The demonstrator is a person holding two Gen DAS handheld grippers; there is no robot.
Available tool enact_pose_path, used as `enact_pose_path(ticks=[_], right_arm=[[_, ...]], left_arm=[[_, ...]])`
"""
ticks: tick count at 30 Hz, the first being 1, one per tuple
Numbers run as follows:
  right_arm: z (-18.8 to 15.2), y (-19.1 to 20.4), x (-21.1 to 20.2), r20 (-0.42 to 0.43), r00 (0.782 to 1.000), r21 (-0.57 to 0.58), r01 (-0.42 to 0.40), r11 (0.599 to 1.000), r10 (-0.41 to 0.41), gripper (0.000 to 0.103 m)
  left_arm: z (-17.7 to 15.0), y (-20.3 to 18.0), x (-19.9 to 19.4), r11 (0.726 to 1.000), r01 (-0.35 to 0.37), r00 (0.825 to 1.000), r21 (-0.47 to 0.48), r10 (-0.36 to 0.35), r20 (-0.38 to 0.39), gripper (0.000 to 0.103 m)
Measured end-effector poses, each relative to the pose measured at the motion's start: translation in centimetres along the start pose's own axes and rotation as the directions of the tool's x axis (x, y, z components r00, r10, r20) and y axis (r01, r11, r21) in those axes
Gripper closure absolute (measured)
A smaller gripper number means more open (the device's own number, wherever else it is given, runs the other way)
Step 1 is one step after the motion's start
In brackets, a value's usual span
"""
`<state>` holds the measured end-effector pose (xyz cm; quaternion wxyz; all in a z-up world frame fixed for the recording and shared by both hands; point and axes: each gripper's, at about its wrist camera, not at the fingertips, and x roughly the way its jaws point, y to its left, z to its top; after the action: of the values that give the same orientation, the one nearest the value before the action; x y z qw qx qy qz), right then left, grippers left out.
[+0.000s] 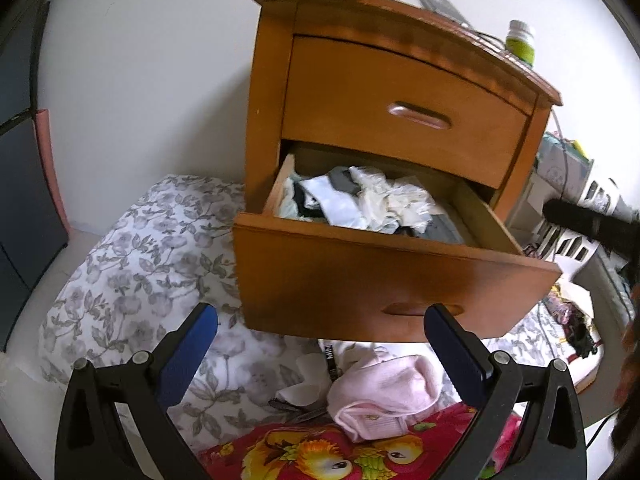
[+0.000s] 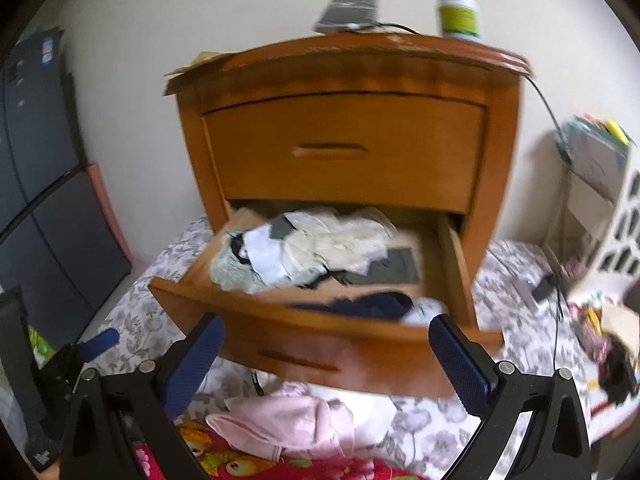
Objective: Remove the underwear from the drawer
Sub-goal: 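Reach the right gripper into the drawer and grasp the cream cloth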
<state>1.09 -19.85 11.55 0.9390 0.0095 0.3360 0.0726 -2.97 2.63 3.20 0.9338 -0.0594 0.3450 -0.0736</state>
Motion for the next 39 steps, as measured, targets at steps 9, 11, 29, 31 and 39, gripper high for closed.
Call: enact_pose_path(ticks=[9,11,29,31,39], right_arm=[[6.4,0.8,3.3,-0.075,0.997,-0.07,0.0,0.998,-0.005,0.0],[7.5,0.9,4.6,-0.106,0.994,-0.054,-0.021,0.998,0.015,0.0],[9.8,4.7,18.8,-0.39,0.919,-0.089,0.029,0.996,-0.061,0.004],[9.1,4.6,20.7,-0.424,0.902,-0.078,0.051,0.996,-0.08,0.007],[8.2,3.0,25.1,-0.503,0.861,0.025,0.105,0.994,-0.078,0.018]], left_arm=[[-0.6,1.3,0.9,1.0,-0.005,0.999,-0.024,0.004,-0.039,0.0],[-0.5,1.3,1.3,1.0,0.005,0.999,-0.031,-0.007,-0.05,0.0],[-2.2,2.3,3.8,0.998,0.051,0.993,-0.034,-0.054,-0.102,0.0],[-2.4,2.4,4.0,0.998,0.054,0.992,-0.031,-0.057,-0.108,0.0],[-2.6,2.8,4.5,0.997,0.07,0.99,-0.038,-0.074,-0.119,0.0]])
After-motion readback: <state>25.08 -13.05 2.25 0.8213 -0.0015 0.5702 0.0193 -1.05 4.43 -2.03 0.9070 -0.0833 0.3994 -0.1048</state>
